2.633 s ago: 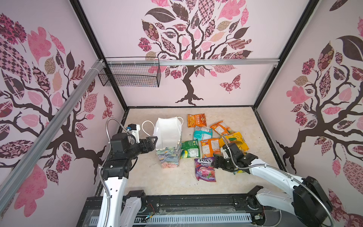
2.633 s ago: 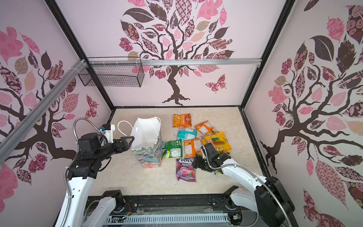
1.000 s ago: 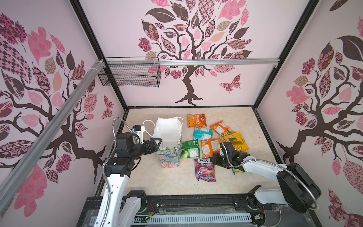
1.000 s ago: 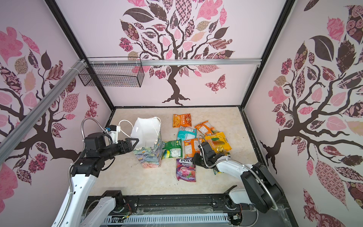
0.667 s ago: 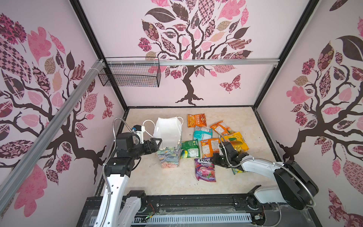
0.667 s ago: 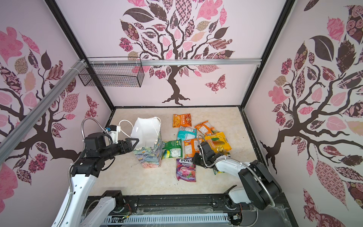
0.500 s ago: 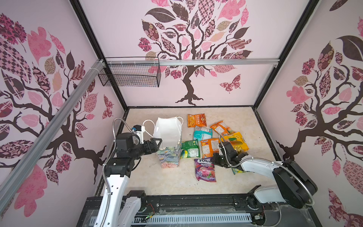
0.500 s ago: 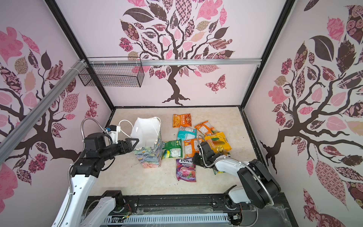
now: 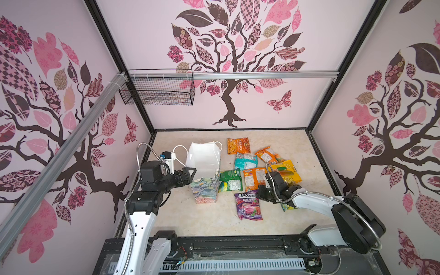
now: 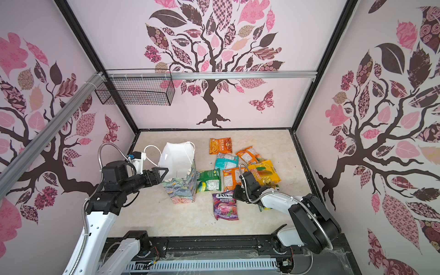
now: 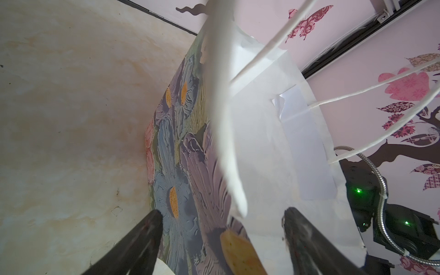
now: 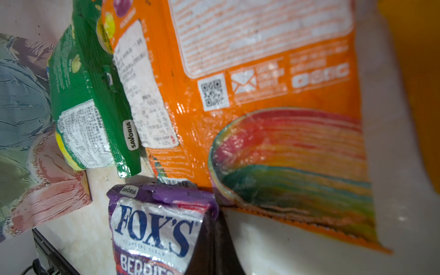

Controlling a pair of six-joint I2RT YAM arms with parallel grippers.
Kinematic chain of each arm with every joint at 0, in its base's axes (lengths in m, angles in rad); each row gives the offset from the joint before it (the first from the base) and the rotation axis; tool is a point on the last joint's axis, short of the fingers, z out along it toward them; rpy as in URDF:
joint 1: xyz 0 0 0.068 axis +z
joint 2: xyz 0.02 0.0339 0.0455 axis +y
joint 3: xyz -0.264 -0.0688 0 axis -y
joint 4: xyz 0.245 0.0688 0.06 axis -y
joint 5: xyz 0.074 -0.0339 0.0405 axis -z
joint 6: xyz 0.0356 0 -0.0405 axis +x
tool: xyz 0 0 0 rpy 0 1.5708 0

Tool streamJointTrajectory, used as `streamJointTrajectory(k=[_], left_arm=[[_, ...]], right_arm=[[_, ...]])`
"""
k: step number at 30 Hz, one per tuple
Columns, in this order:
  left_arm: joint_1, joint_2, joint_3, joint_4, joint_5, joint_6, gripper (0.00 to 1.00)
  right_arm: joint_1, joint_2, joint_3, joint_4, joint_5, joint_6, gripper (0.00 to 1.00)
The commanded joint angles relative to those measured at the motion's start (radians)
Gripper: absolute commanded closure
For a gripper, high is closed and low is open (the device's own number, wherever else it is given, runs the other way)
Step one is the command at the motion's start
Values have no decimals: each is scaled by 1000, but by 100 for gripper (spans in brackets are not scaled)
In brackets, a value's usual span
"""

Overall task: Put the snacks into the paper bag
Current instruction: 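Lower the right gripper onto the purple Fox's Berries packet and close it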

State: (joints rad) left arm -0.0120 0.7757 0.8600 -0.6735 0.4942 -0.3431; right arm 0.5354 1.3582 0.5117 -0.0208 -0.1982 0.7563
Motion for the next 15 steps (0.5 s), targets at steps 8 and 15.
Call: streamJointTrajectory(k=[8, 15], left_arm=[[-8, -20, -23, 18, -8, 11, 18], [-8, -39, -26, 19, -21, 10, 17]], right_arm=[[1, -191, 29, -70, 5, -14, 100], [-1, -288, 78, -135, 36, -66, 100]])
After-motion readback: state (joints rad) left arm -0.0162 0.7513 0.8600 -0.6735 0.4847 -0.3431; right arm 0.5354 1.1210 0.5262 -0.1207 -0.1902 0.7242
